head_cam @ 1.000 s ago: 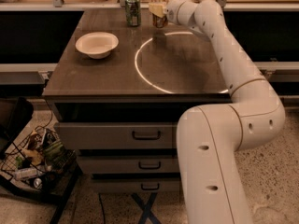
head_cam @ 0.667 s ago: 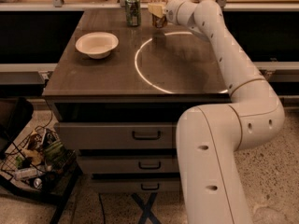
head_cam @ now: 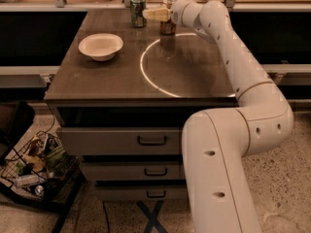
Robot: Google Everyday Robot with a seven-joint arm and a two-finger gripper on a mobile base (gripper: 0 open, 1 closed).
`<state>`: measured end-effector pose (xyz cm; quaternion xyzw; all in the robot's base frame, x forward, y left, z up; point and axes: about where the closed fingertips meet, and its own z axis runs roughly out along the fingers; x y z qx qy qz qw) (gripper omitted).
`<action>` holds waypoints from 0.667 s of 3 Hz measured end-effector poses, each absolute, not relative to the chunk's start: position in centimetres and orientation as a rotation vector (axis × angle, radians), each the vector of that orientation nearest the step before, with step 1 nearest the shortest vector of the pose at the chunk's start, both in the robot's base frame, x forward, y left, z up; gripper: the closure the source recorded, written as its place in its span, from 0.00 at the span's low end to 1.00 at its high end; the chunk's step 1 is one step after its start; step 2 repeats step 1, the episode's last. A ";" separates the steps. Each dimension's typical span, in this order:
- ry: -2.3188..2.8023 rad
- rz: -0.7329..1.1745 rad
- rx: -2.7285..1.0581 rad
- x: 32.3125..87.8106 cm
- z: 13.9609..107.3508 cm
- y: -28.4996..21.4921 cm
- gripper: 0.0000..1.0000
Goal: Move orange can near green can
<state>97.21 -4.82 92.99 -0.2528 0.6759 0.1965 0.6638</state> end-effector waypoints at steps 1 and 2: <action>1.527 0.444 -0.571 97.2 93.0 -4.8 0.00; 1.527 0.444 -0.571 97.2 93.0 -4.8 0.00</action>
Offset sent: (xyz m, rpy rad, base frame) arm 0.0000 0.0000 0.0000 0.0000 0.0000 0.0000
